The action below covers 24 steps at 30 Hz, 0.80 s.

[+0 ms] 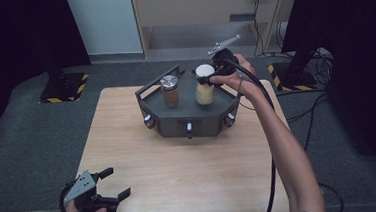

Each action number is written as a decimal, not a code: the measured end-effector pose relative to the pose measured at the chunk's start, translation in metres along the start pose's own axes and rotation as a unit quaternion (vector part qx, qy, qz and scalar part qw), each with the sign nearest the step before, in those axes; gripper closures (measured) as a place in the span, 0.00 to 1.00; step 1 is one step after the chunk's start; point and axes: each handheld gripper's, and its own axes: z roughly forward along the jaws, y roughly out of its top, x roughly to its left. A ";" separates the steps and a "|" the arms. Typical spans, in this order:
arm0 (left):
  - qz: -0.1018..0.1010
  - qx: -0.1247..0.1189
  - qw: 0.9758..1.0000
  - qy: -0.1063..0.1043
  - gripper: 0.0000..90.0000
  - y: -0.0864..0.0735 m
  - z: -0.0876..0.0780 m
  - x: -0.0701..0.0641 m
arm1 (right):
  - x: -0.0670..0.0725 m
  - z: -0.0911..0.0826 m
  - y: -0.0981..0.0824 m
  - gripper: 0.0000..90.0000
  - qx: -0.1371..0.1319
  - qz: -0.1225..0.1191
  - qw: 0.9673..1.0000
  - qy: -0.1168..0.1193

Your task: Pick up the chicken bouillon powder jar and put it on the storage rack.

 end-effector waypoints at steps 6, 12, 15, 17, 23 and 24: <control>0.000 0.000 1.000 0.000 0.01 0.000 0.000 0.000 | -0.001 0.007 -0.001 0.38 0.006 0.002 1.000 -0.003; 0.001 0.001 1.000 -0.001 0.01 0.000 0.000 0.000 | -0.002 0.010 -0.002 0.38 0.006 0.005 1.000 0.002; 0.001 0.000 1.000 -0.001 0.01 0.000 0.000 0.000 | -0.003 0.011 -0.002 0.38 0.006 0.008 1.000 0.000; 0.001 -0.001 1.000 -0.001 0.01 0.000 -0.001 0.000 | -0.003 0.012 -0.003 0.38 0.006 0.007 1.000 0.001; 0.002 0.000 1.000 -0.002 0.01 0.000 0.000 0.000 | -0.004 0.015 -0.007 0.38 0.000 0.013 1.000 0.004; 0.003 0.000 1.000 -0.002 0.01 0.000 0.000 0.000 | -0.004 0.016 -0.011 0.38 -0.007 0.016 1.000 0.005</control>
